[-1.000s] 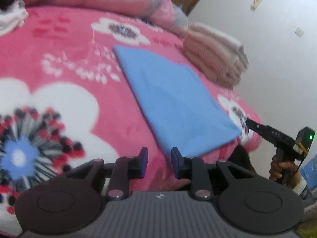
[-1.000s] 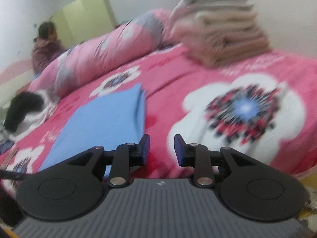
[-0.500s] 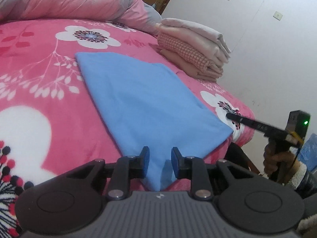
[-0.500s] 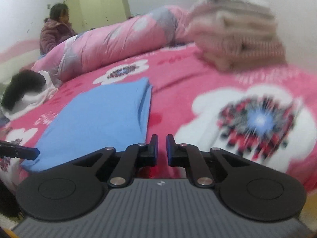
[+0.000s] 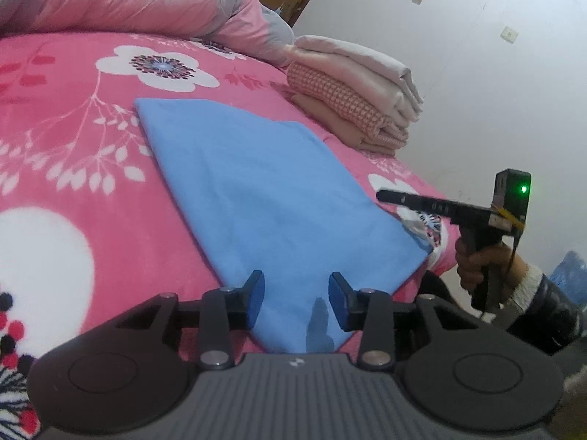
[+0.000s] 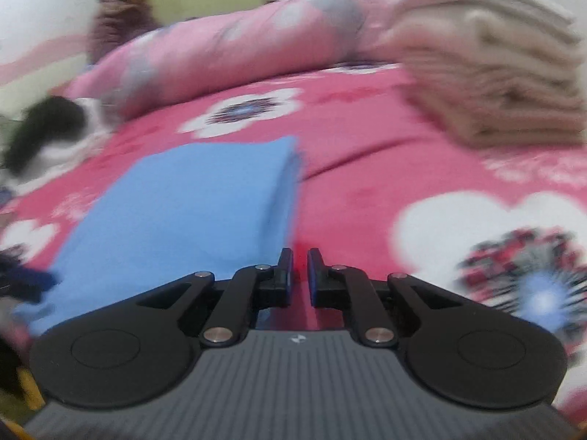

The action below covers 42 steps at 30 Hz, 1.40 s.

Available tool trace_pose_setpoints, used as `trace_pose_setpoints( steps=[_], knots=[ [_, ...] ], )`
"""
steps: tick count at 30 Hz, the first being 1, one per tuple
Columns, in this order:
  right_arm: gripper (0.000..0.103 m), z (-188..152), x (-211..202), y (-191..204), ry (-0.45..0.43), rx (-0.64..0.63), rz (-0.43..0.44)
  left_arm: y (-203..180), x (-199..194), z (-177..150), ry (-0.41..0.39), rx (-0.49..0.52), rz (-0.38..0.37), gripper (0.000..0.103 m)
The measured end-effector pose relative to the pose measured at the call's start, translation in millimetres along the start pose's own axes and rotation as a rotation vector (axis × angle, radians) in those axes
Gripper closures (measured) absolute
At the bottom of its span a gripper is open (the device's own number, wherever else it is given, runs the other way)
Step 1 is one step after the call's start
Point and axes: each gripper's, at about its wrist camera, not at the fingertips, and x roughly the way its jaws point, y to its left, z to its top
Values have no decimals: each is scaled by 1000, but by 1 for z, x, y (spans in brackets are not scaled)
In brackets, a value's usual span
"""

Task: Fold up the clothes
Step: 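Sweep the right gripper across the shirt's folded edge to smooth it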

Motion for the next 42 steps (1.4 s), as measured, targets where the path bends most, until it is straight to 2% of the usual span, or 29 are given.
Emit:
trace_pose_setpoints(
  steps=[4, 6, 10, 12, 14, 19, 21, 23, 26, 28, 31, 32, 34, 36, 38, 40, 42],
  knots=[
    [96, 21, 7, 19, -4, -65, 125, 3, 2, -1, 0, -7, -13, 62],
    [97, 24, 22, 22, 41, -75, 177, 3, 2, -1, -1, -5, -17, 61],
    [94, 26, 45, 0, 131, -53, 52, 9, 3, -1, -6, -19, -37, 61],
    [93, 40, 45, -2, 119, -76, -14, 10, 4, -1, -6, -22, -45, 61],
    [93, 58, 44, 5, 79, -111, 32, 12, 4, -1, -5, -22, -51, 61],
    [93, 84, 87, 25, 99, -147, 173, 13, 5, 0, -4, -26, -63, 61],
    [92, 89, 106, 14, 117, -113, 129, 15, 5, 0, -6, -32, -72, 61],
    [83, 93, 124, 2, 134, -76, 77, 18, 5, 0, -6, -34, -83, 61],
    [84, 104, 129, 0, 112, -95, -4, 21, 5, 0, -6, -35, -98, 61],
    [84, 112, 123, 8, 90, -99, 69, 23, 6, 1, -5, -33, -106, 61],
    [86, 110, 132, 12, 139, -64, 189, 24, 7, 1, -4, -30, -116, 61],
    [86, 108, 142, 12, 174, -65, 159, 25, 7, 1, -4, -30, -119, 61],
    [84, 105, 162, 10, 231, -61, 46, 26, 6, 1, -5, -30, -124, 61],
    [84, 115, 160, 12, 212, -33, -28, 27, 6, 0, -8, -30, -128, 61],
    [84, 125, 145, 32, 166, -102, 13, 29, 5, 0, -12, -33, -137, 60],
    [84, 131, 132, 63, 162, -191, 147, 31, 4, -1, -16, -39, -147, 60],
    [84, 129, 132, 91, 207, -253, 292, 32, 3, -2, -16, -43, -153, 60]
  ],
)
